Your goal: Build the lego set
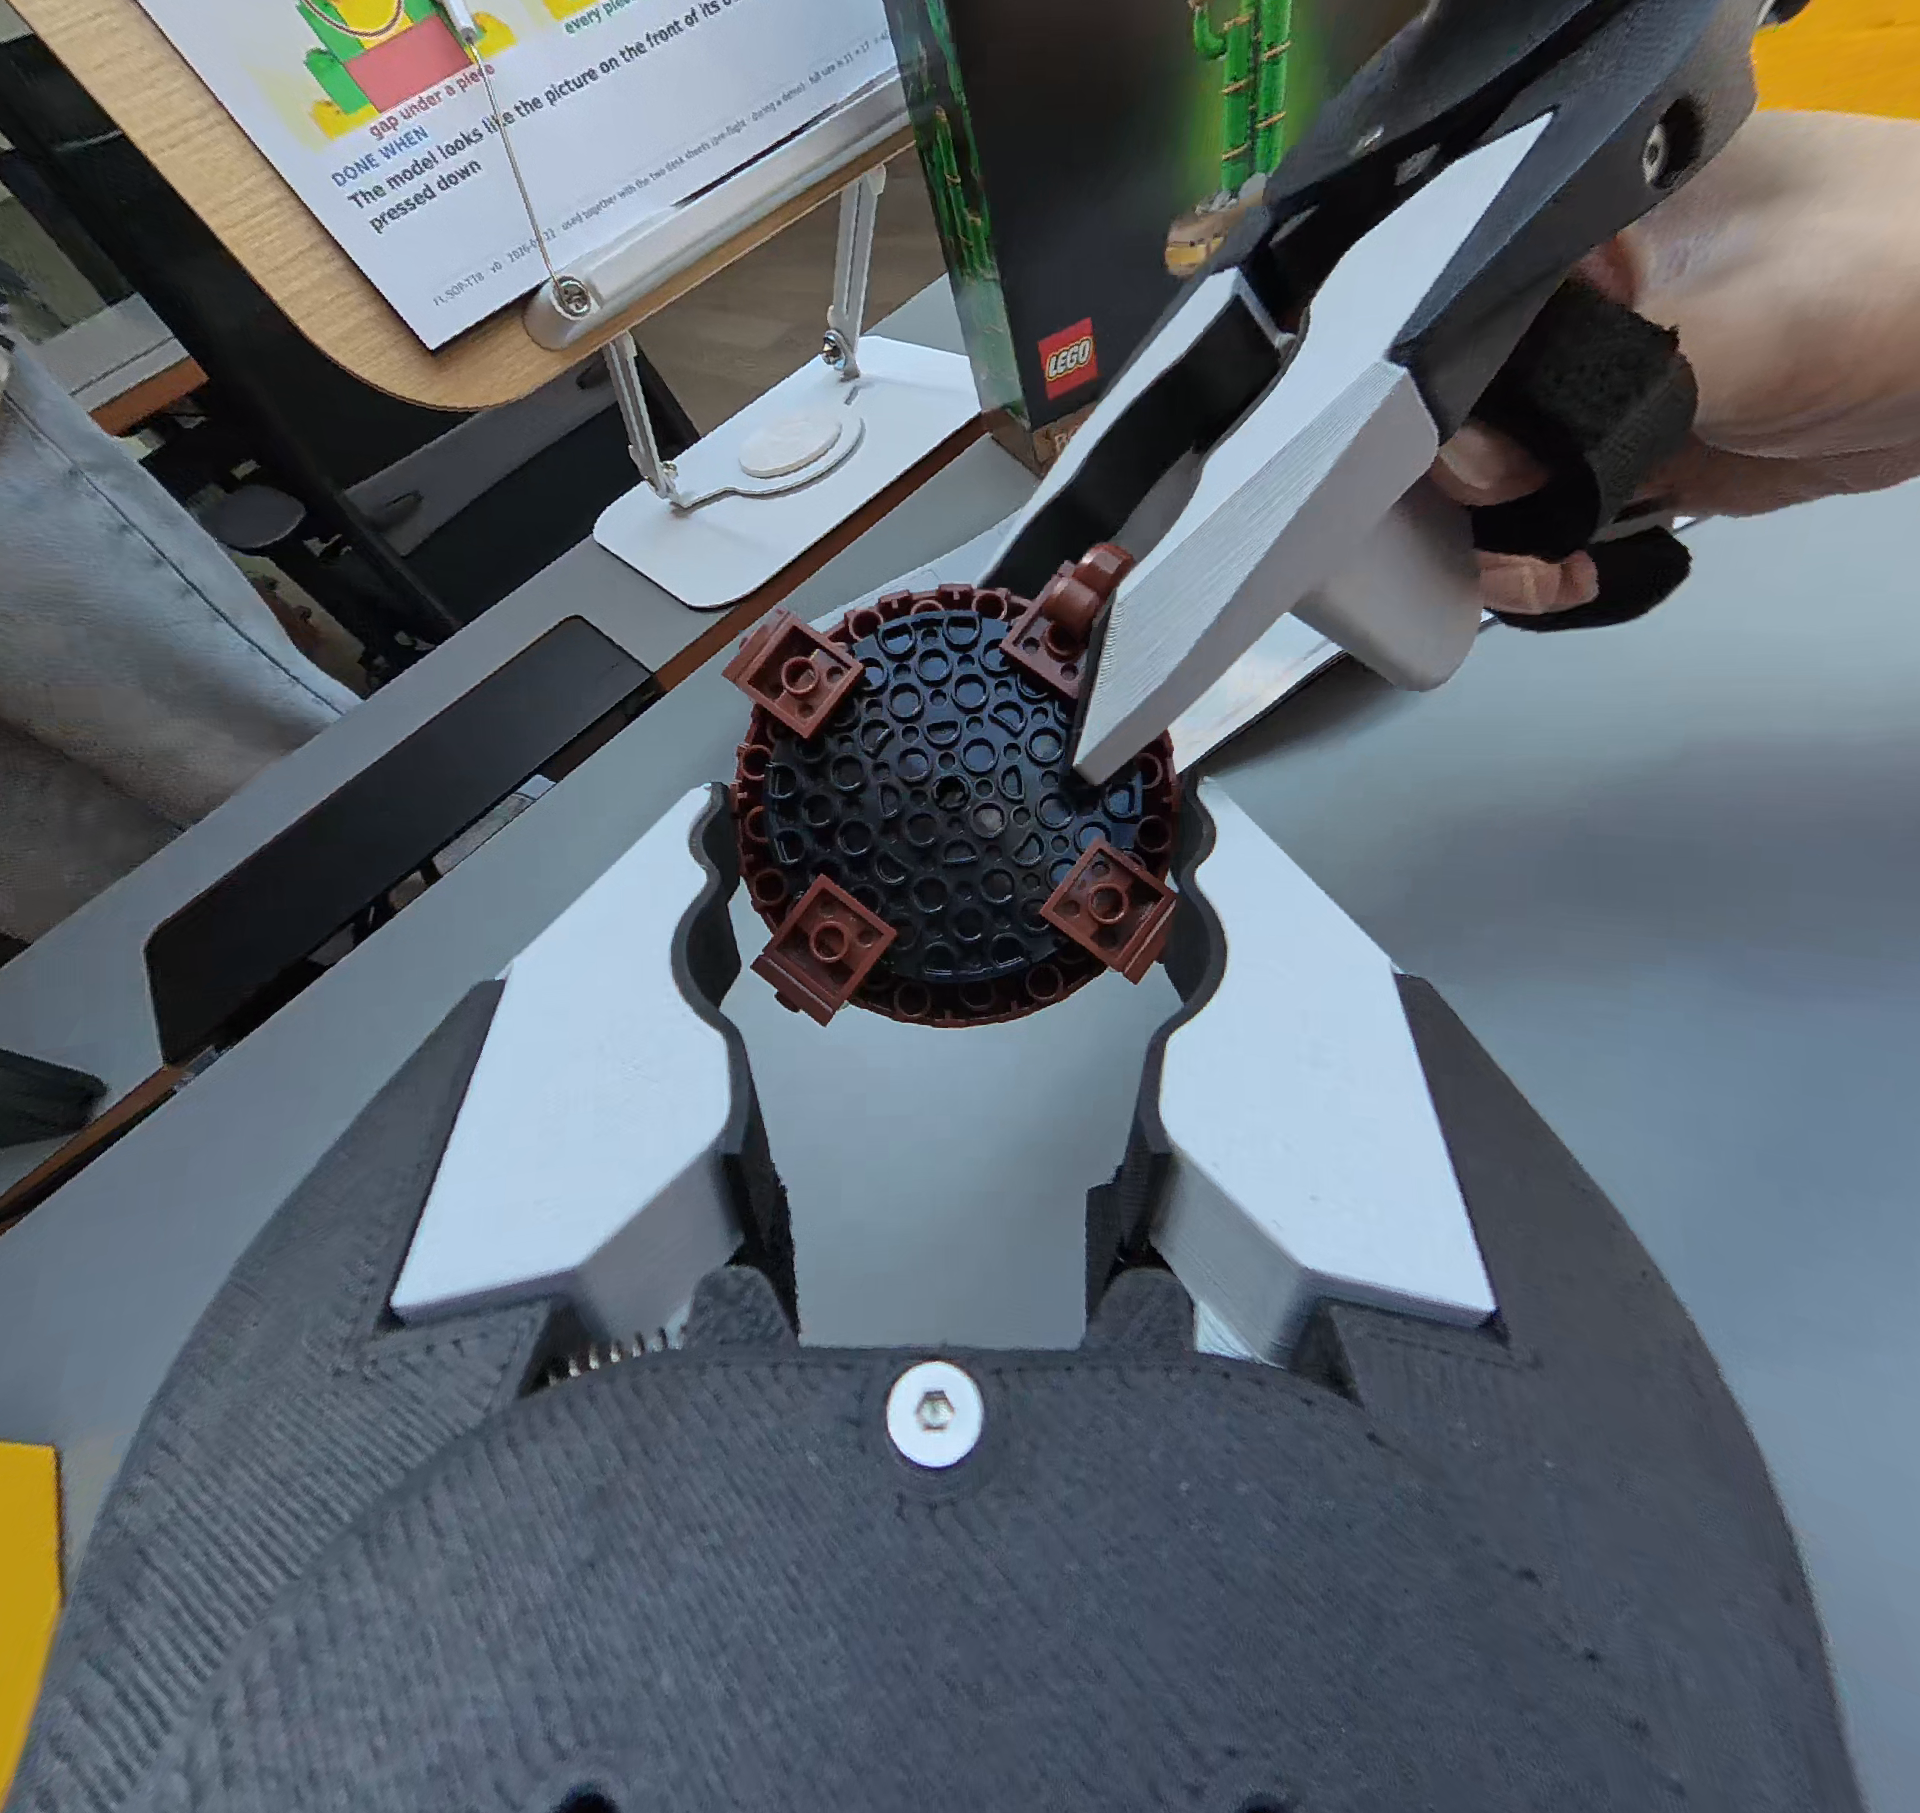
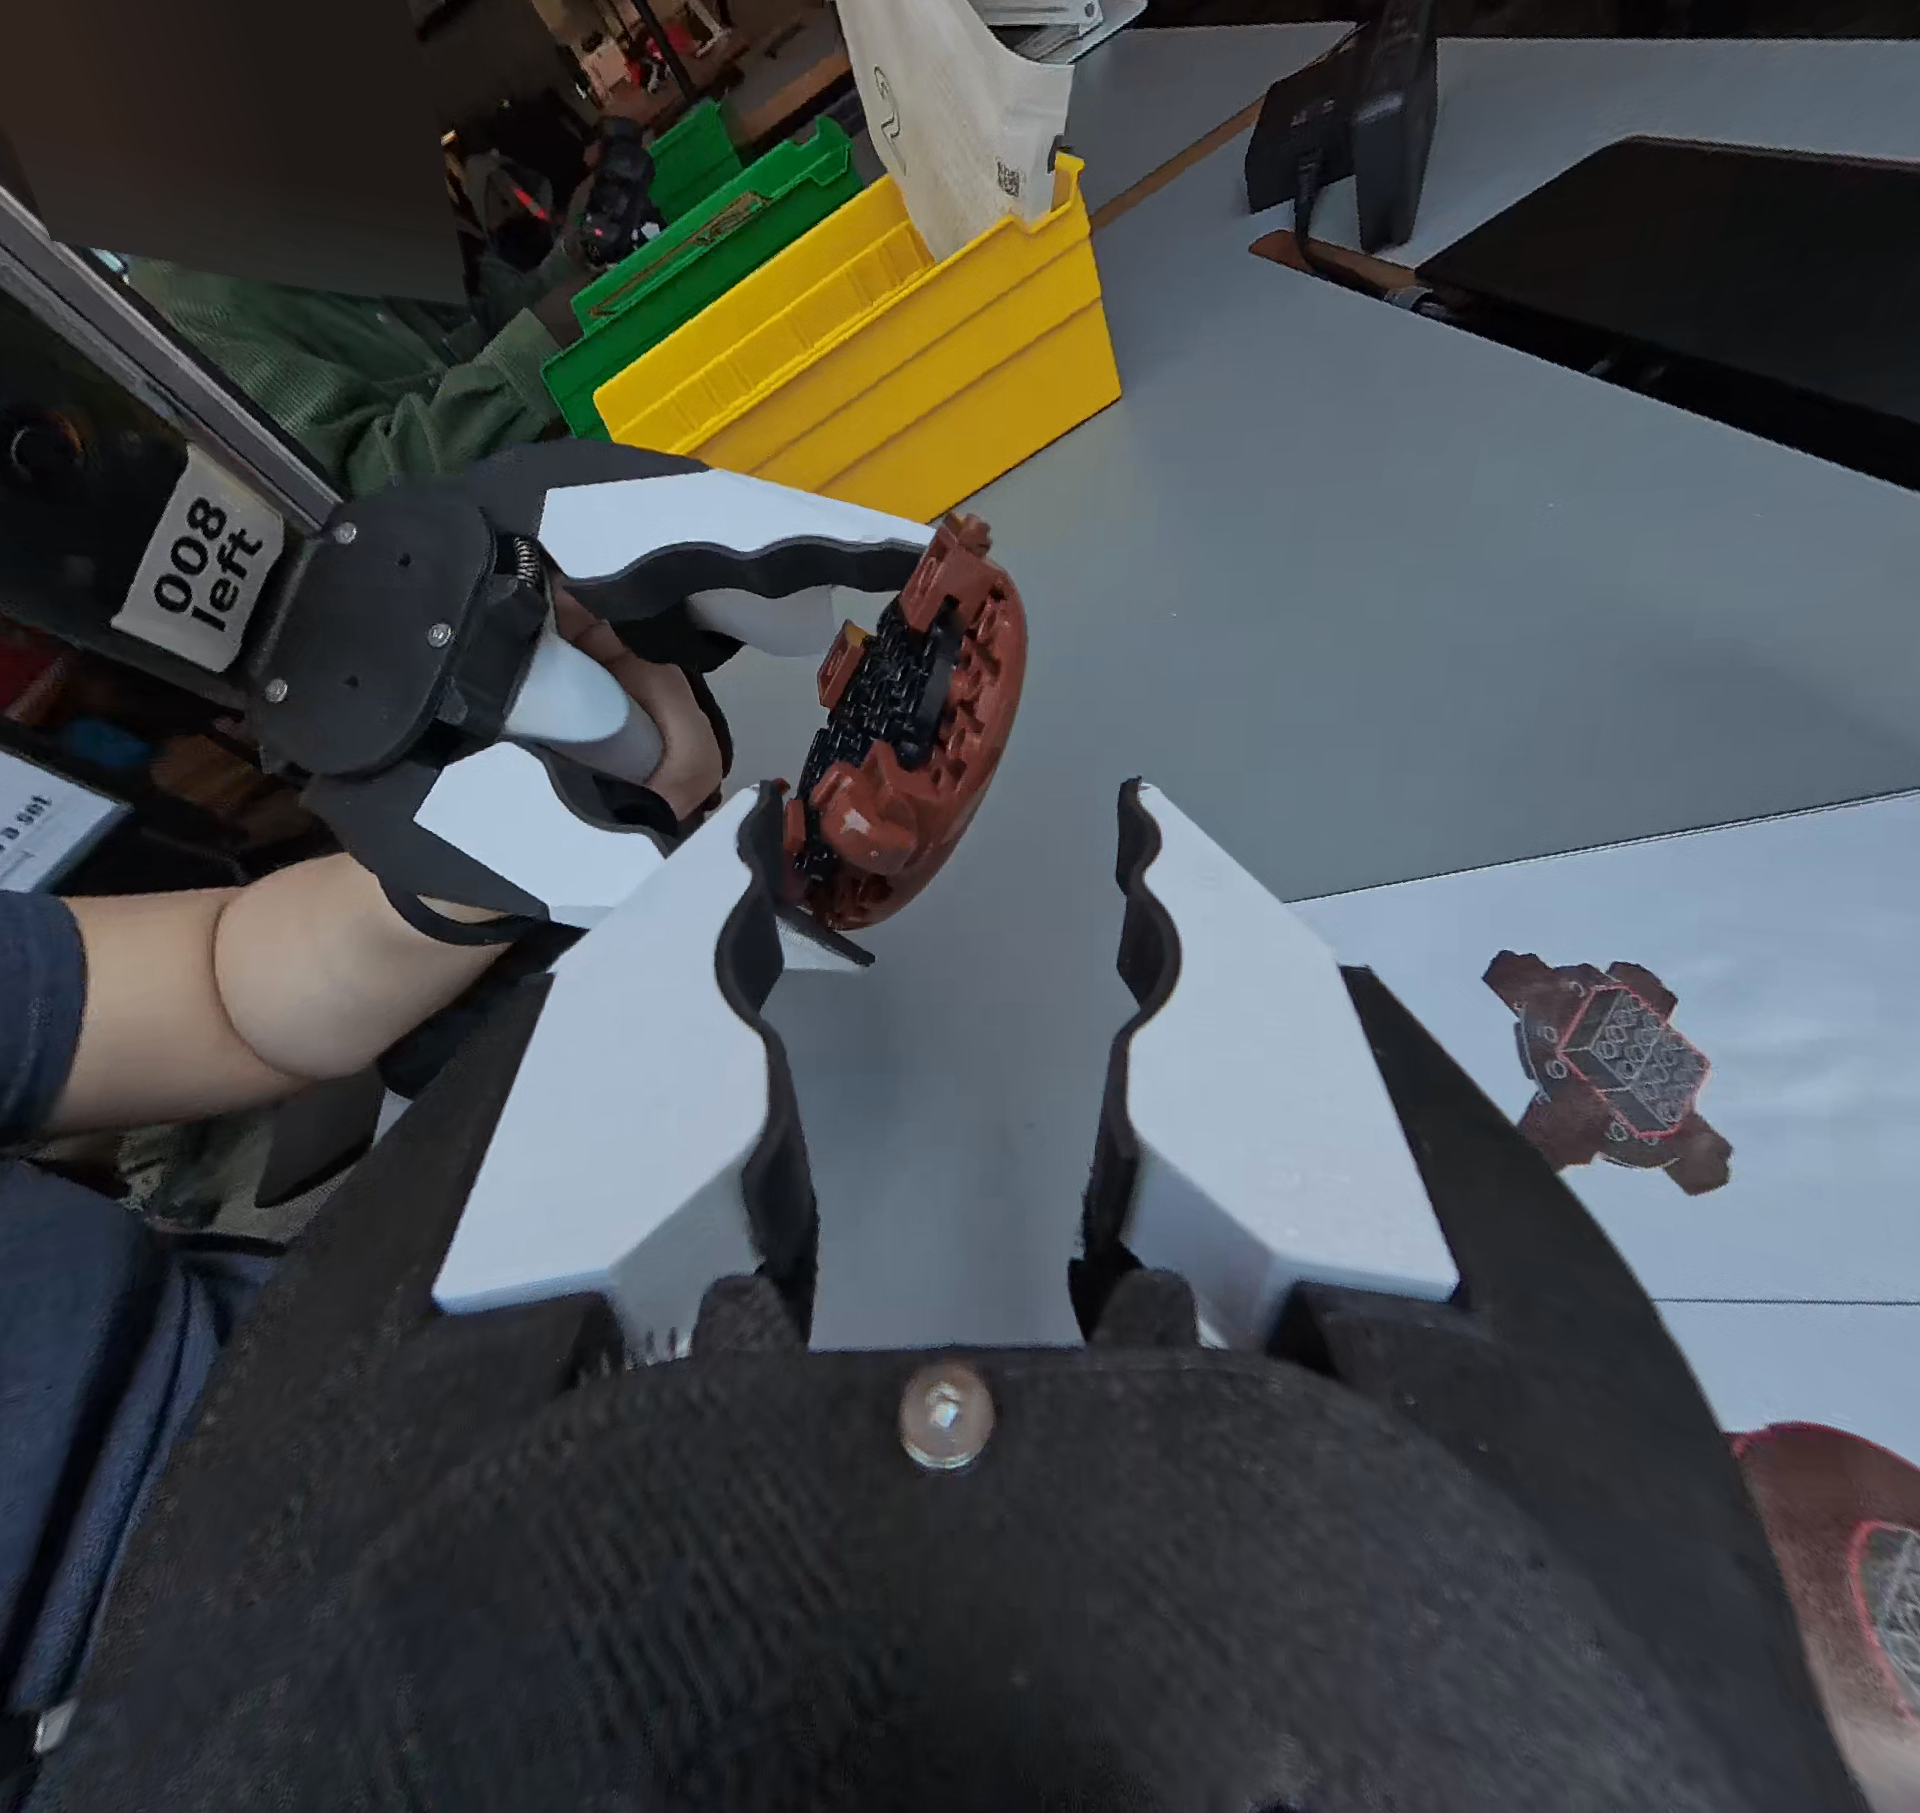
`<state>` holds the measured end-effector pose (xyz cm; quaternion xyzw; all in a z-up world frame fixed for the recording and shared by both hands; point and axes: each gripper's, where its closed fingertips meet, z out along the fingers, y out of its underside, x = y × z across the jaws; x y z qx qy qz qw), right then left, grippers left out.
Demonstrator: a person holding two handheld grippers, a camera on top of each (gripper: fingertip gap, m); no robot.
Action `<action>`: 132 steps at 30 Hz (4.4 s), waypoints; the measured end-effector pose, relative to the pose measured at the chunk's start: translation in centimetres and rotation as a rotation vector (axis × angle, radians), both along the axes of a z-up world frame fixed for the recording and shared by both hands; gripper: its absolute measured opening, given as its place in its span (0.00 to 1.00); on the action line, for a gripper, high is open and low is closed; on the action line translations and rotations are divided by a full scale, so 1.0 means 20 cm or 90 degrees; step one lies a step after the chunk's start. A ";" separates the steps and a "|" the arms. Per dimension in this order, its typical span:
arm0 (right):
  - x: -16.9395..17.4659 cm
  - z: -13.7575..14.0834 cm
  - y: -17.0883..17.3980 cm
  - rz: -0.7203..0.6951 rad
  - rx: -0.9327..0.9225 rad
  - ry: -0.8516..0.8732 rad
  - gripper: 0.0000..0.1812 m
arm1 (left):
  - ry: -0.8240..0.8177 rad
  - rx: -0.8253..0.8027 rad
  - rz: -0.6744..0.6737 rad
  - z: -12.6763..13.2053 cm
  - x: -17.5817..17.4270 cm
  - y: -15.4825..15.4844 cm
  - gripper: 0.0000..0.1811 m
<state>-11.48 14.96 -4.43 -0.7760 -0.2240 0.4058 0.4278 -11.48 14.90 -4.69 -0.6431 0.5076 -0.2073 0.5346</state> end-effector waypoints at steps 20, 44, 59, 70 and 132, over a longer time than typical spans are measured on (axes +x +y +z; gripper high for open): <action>-0.08 0.00 0.00 0.016 -0.167 0.259 0.10 | -0.063 -0.088 0.025 0.01 -0.02 0.03 0.48; -0.12 0.06 -0.09 0.130 -0.057 0.203 0.10 | -0.338 -0.630 -0.227 0.06 -0.07 -0.04 0.29; -0.13 0.11 -0.12 0.140 0.051 0.114 0.14 | -0.376 -0.586 -0.263 0.16 -0.05 -0.10 0.11; -0.04 0.07 -0.07 0.074 -0.024 0.058 0.19 | -0.376 -0.569 -0.233 0.15 -0.07 -0.07 0.09; 0.01 0.27 0.02 -0.189 0.399 -0.141 0.12 | -0.484 -0.609 -0.197 0.18 -0.07 -0.04 0.09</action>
